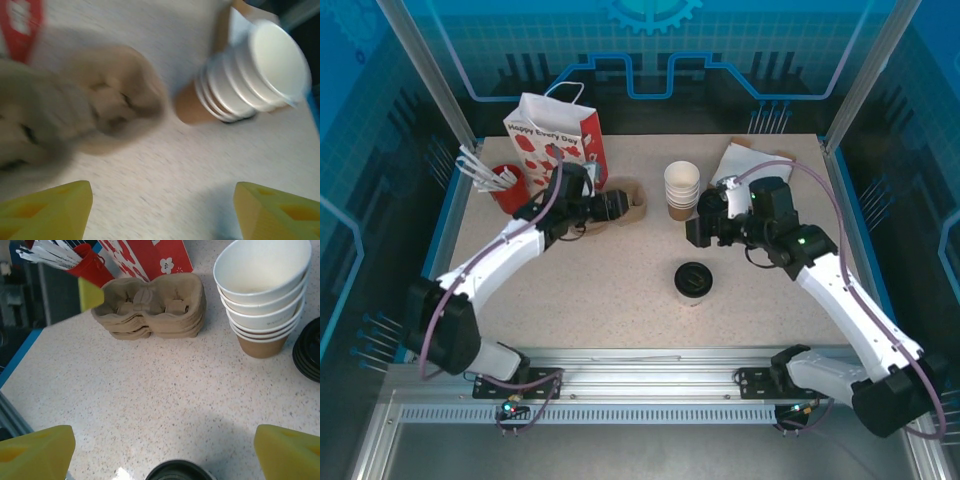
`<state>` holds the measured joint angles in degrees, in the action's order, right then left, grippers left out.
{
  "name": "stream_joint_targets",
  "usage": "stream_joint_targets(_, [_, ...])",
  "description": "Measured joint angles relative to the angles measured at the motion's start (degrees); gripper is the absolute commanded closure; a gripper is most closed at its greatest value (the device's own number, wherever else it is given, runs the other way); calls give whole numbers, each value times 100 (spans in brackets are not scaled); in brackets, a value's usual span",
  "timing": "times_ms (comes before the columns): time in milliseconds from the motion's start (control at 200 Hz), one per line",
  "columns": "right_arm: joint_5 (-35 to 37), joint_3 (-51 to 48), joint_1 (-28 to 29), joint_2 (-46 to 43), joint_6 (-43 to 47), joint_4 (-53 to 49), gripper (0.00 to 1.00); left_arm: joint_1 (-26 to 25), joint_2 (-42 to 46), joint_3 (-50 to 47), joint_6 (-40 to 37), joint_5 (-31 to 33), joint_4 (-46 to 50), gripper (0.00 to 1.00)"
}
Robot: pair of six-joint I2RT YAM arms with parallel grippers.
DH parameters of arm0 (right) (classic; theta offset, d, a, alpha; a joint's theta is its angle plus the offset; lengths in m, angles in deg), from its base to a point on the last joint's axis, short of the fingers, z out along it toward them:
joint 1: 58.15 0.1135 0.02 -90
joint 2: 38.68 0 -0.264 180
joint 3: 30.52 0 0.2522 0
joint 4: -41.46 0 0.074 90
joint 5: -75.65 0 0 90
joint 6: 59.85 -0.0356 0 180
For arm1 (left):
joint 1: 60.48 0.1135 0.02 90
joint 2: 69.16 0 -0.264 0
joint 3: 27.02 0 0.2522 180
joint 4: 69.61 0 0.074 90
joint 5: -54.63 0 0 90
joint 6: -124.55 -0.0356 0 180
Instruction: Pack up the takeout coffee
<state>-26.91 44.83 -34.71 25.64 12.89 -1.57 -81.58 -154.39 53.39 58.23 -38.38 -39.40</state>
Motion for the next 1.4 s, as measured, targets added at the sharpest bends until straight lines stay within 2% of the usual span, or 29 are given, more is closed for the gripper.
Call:
stream_joint_targets(235, [234, 68, 140, 507, 92, 83, 7, 90, -1690, 1436, -669, 949, 970, 36])
stream_joint_targets(415, [295, 68, 142, 638, 131, 94, 6, 92, -2330, 1967, -920, 1440, 1523, 40])
stream_joint_targets(670, [286, 101, 142, 883, 131, 149, 6, 92, -2470, 2192, -1025, 1552, 1711, 43])
stream_joint_targets(845, [245, 116, 144, 1019, 129, 155, 7, 92, -2520, 2223, -1034, 1567, 1738, 35])
stream_joint_targets(1201, [166, 116, 179, 1038, 127, 197, 6, 20, -2671, 2430, -1012, 1565, 1727, 29])
stream_joint_targets(1401, [164, 116, 181, 1071, 127, 212, 6, -7, -2848, 2485, -1012, 1576, 1746, 40])
